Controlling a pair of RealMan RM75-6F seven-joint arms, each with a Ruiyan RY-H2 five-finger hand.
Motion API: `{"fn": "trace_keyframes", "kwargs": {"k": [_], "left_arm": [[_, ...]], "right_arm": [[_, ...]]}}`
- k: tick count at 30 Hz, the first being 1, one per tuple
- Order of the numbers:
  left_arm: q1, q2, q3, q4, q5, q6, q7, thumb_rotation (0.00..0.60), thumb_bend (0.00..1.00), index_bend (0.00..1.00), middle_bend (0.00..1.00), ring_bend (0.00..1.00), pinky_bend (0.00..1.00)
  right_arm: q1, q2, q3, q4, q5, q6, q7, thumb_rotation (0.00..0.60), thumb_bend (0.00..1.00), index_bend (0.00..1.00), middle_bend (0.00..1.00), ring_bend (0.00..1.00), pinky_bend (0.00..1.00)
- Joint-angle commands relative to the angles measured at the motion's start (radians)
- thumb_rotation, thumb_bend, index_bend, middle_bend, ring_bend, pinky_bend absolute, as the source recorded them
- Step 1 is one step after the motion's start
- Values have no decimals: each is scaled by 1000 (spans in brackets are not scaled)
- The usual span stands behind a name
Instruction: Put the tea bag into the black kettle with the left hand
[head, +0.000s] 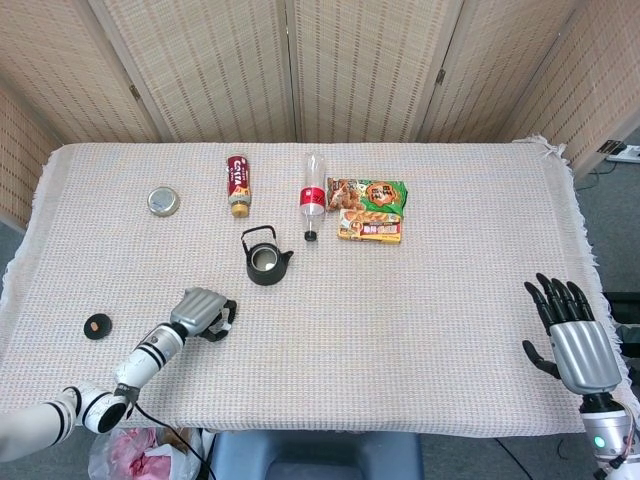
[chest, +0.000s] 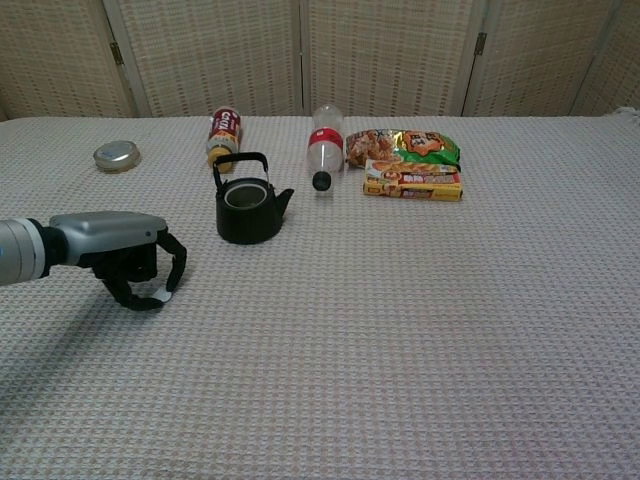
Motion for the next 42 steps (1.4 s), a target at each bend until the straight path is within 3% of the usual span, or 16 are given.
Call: {"fn": "trace_keyframes", "kwargs": {"k": [1, 10, 17, 25, 42], "left_arm": [[1, 6, -1, -7, 1, 4, 3, 600, 372, 561, 1000, 1000, 1000], [8, 72, -16, -106, -24, 44, 91, 600, 372, 561, 1000, 1000, 1000], [7, 181, -49, -295, -90, 96, 239, 600, 372, 561, 1000, 1000, 1000], [-40, 331, -125, -527, -219, 109, 357, 600, 372, 560, 1000, 1000, 1000], [-214, 427, -186, -630, -476, 83, 525, 600, 372, 561, 1000, 1000, 1000]], "right_arm": [[0, 0, 0, 0, -1, 0, 1, 600, 227, 0, 0, 0, 0], [0, 8, -6, 2, -17, 6, 21, 600, 227, 0, 0, 0, 0], [-5, 21, -15, 3, -42, 22, 57, 600, 227, 0, 0, 0, 0], [-3, 34, -20, 5, -55, 20, 93, 600, 227, 0, 0, 0, 0], [-9, 57, -10, 18, -31, 25, 165, 600, 226, 0, 0, 0, 0]]}}
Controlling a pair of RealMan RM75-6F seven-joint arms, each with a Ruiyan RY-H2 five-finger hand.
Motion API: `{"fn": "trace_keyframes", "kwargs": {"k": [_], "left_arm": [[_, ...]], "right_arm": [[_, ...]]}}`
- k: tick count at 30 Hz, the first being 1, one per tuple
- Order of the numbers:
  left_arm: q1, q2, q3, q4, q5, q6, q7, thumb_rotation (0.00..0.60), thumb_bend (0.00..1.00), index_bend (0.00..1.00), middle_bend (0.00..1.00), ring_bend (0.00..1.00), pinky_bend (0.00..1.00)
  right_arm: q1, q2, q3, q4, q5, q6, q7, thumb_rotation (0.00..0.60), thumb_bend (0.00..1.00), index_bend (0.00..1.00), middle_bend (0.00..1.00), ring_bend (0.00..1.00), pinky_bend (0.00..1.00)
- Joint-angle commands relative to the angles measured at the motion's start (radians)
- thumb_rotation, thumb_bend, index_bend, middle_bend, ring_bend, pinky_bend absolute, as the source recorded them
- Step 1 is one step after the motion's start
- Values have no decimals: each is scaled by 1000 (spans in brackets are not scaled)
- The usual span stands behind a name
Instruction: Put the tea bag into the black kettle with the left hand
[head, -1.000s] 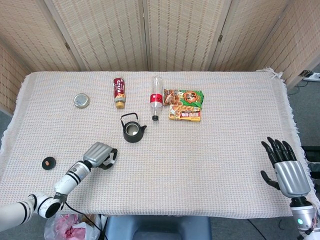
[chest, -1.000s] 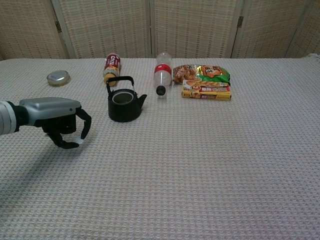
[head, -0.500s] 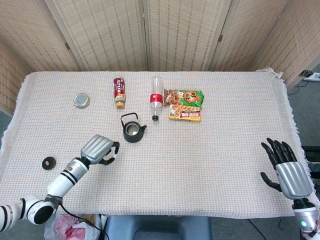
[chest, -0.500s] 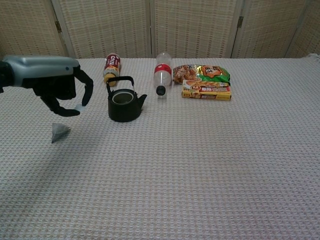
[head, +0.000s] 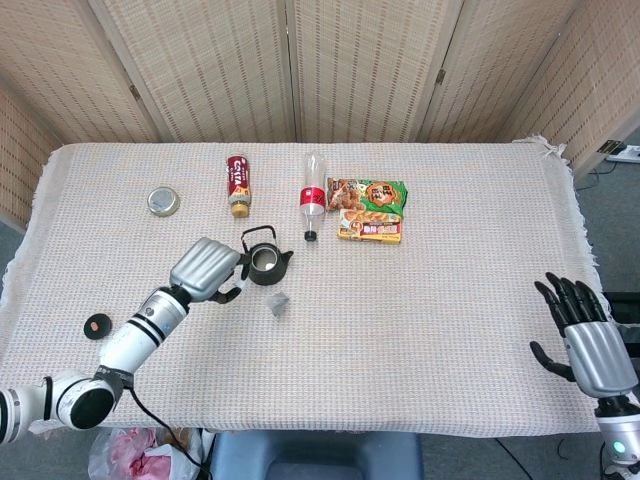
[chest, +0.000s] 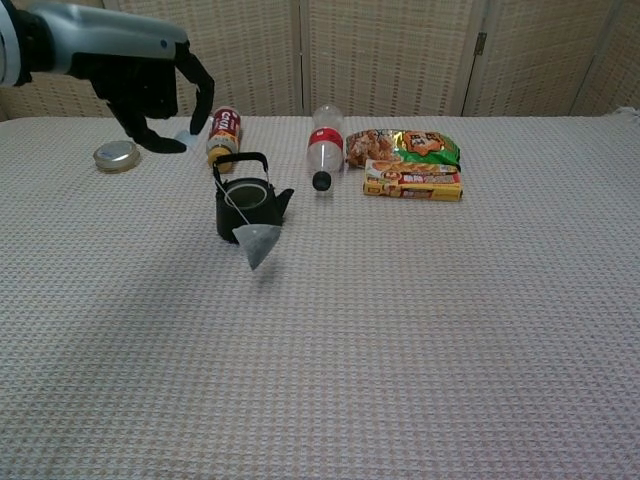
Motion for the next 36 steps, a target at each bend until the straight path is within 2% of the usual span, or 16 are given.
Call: {"fn": "trace_keyframes", "kwargs": {"k": [1, 14, 25, 36], "left_arm": [[-33, 20, -5, -22, -38, 4, 34, 600, 372, 561, 1000, 1000, 1000], [-173, 79, -19, -90, -191, 27, 149, 600, 372, 562, 1000, 1000, 1000], [-256, 60, 2, -65, -246, 17, 176, 600, 372, 564, 1000, 1000, 1000], [-323, 30, 19, 19, -292, -11, 171, 600, 372, 568, 1000, 1000, 1000]], "right_arm": [[-1, 3, 1, 1, 5, -1, 7, 600, 226, 0, 0, 0, 0], [-5, 15, 10, 8, 25, -2, 52, 600, 227, 0, 0, 0, 0], [-6, 20, 22, 13, 61, -16, 69, 600, 227, 0, 0, 0, 0], [2, 20, 35, 18, 91, -39, 74, 600, 227, 0, 0, 0, 0]]}}
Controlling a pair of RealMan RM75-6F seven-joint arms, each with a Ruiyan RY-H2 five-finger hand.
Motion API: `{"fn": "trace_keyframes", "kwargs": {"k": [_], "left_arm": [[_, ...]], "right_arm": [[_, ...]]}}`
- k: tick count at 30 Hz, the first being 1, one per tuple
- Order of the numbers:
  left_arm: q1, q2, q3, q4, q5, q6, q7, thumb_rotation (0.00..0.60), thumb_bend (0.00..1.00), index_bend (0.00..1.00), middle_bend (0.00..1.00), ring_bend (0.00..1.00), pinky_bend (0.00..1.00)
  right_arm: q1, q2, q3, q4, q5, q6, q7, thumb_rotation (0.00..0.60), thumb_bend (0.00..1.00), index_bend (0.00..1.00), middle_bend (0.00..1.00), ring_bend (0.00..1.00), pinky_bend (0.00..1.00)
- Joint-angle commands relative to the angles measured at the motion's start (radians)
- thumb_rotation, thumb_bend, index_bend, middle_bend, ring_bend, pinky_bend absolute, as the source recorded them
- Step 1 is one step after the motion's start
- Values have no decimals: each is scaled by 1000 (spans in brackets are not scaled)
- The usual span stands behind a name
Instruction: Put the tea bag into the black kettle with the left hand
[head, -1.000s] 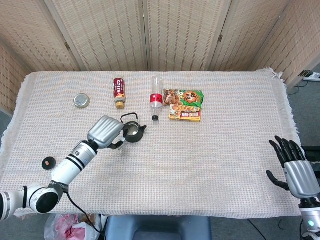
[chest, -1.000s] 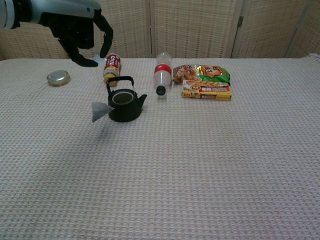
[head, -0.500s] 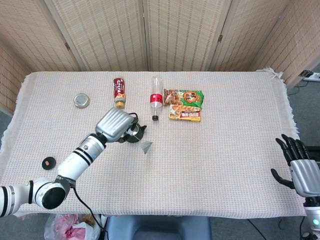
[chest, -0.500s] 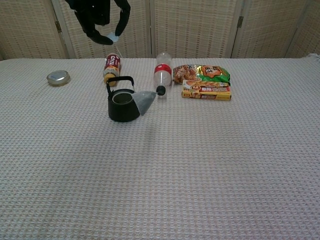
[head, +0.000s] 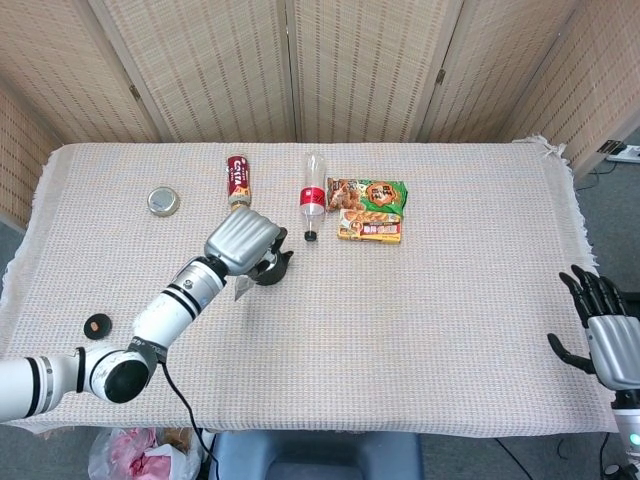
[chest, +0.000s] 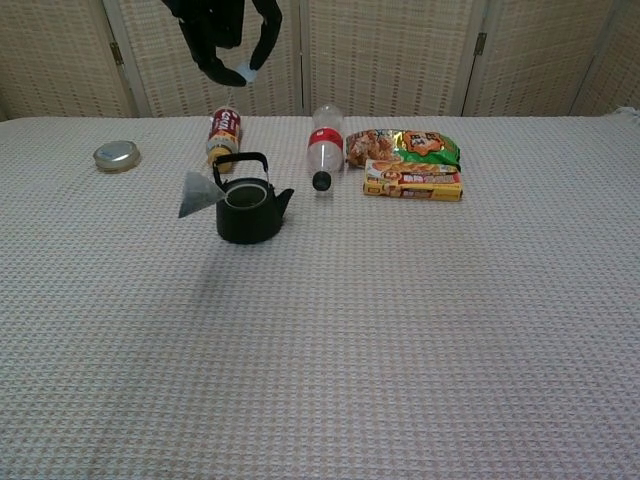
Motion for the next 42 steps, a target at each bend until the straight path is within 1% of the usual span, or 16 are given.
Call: {"fn": "trace_keyframes", "kwargs": {"k": [1, 10, 23, 33, 42], "left_arm": [[-16, -4, 2, 23, -10, -13, -9, 600, 372, 568, 1000, 1000, 1000], [-42, 0, 12, 69, -14, -44, -42, 600, 371, 569, 1000, 1000, 1000], [-51, -44, 22, 179, 45, -98, -122, 600, 372, 568, 1000, 1000, 1000], [-58, -57, 28, 234, 75, -134, -171, 600, 371, 569, 1000, 1000, 1000], [-53, -93, 41, 298, 118, -157, -214, 600, 372, 568, 1000, 1000, 1000]], "right_arm": [[4, 0, 4, 1, 10, -9, -1, 600, 227, 0, 0, 0, 0], [21, -1, 17, 6, 59, -63, 1, 600, 227, 0, 0, 0, 0], [32, -6, 29, 9, 98, -95, -18, 600, 227, 0, 0, 0, 0], [35, -9, 34, 13, 124, -111, -28, 600, 227, 0, 0, 0, 0], [37, -14, 37, 14, 133, -115, -44, 600, 227, 0, 0, 0, 0]]}}
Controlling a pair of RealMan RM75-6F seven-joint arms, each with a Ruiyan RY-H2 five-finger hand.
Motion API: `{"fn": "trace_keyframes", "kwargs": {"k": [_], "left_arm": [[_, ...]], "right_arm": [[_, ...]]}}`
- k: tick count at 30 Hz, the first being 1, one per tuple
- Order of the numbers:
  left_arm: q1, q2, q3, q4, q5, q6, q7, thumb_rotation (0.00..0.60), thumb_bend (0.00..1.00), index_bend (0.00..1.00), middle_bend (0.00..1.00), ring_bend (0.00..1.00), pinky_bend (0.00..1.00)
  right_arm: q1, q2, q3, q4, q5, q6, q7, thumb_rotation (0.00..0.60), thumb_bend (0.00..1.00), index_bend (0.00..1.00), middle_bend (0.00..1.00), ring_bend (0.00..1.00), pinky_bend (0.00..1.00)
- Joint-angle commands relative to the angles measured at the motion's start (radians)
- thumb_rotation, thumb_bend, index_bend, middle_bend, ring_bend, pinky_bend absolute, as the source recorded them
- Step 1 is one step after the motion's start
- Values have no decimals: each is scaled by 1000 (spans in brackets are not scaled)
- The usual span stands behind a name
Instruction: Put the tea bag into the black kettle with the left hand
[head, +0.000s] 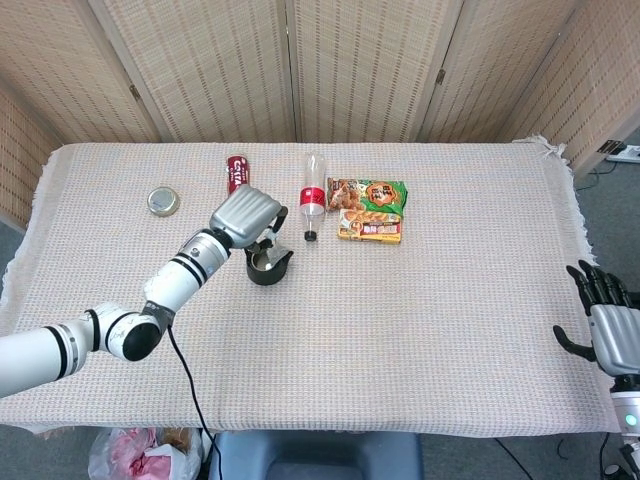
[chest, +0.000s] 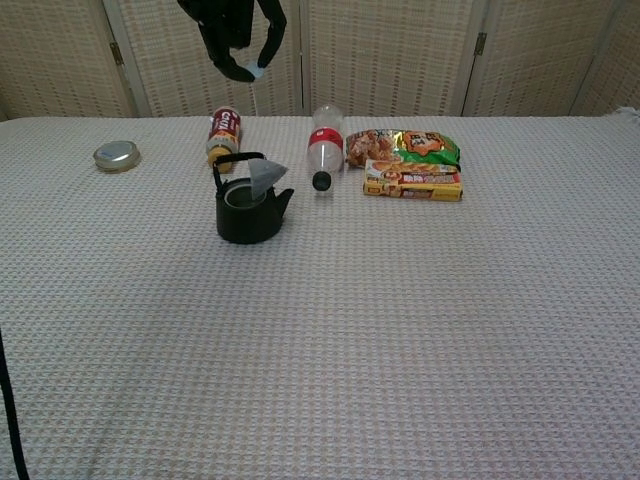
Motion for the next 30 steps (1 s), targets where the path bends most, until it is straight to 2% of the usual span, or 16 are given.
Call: {"fn": "trace_keyframes", "kwargs": {"k": [1, 30], "left_arm": [[4, -12, 1, 25, 22, -5, -18, 600, 371, 568, 1000, 1000, 1000], [42, -27, -2, 126, 135, -64, -159, 600, 372, 569, 1000, 1000, 1000]], "right_arm": [[0, -1, 1, -1, 2, 1, -5, 600, 227, 0, 0, 0, 0], [9, -13, 13, 1, 32, -13, -37, 600, 227, 0, 0, 0, 0]]}}
